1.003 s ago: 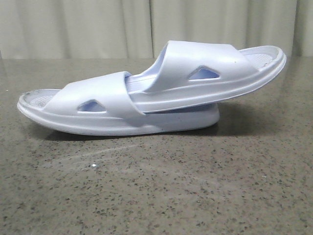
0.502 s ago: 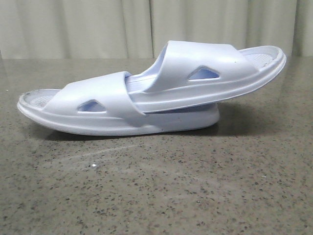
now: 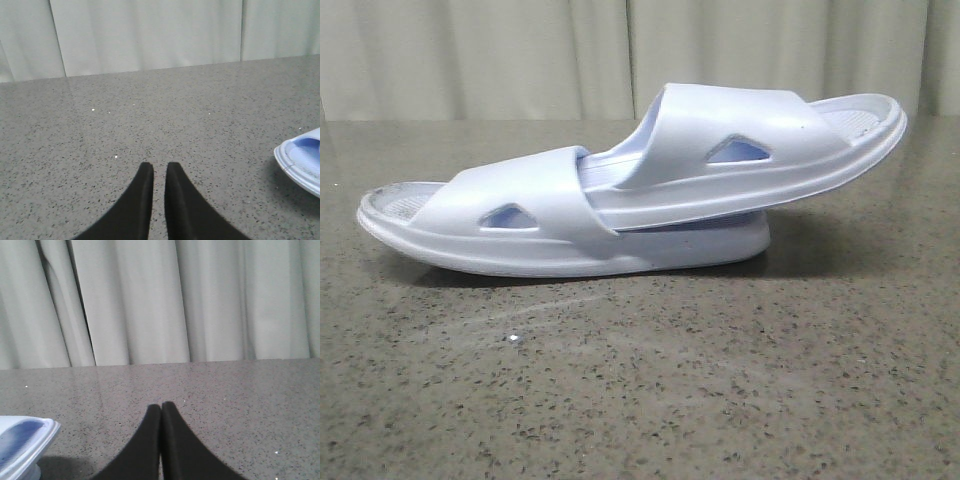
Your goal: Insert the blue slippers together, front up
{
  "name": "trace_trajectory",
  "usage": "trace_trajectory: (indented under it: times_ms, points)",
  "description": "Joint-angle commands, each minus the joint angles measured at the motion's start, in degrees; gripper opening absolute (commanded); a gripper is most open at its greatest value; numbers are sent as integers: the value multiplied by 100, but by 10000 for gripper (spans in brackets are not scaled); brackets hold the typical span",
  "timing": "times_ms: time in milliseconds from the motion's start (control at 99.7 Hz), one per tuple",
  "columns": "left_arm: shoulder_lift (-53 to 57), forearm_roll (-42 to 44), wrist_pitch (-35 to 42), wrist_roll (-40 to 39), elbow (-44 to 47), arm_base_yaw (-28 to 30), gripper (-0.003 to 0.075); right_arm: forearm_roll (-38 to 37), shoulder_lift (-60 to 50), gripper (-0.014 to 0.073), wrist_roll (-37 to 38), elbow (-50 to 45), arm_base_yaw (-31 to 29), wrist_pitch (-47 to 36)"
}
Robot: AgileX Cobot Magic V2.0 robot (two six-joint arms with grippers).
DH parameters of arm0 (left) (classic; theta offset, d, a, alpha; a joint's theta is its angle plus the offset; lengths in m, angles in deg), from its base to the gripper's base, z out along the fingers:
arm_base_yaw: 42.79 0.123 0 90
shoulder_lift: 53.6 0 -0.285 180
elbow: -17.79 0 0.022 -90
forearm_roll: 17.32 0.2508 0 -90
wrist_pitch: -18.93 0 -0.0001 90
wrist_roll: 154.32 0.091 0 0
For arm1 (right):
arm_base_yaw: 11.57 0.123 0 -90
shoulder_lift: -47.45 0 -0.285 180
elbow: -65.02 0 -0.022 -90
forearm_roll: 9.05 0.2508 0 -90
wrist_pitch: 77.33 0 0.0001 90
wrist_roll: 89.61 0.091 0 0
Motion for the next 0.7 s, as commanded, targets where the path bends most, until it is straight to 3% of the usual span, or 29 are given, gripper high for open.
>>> trace_trajectory:
  times_ms: [0, 50, 120, 492, 692]
  points:
    - [218, 1503, 430, -1598, 29, -23, 16, 15, 45, -107, -84, 146, 9, -393]
    - [360, 2138, 541, -2329, 168, -23, 16, 15, 45, -107, -84, 146, 9, -393]
    - [578, 2615, 641, -2773, 348, -23, 16, 15, 45, -107, -84, 146, 9, -393]
    - [1607, 2628, 607, -2797, 880, -23, 16, 15, 45, -107, -84, 146, 9, -393]
    - [1595, 2603, 607, -2797, 927, -23, 16, 15, 45, -107, -84, 146, 9, -393]
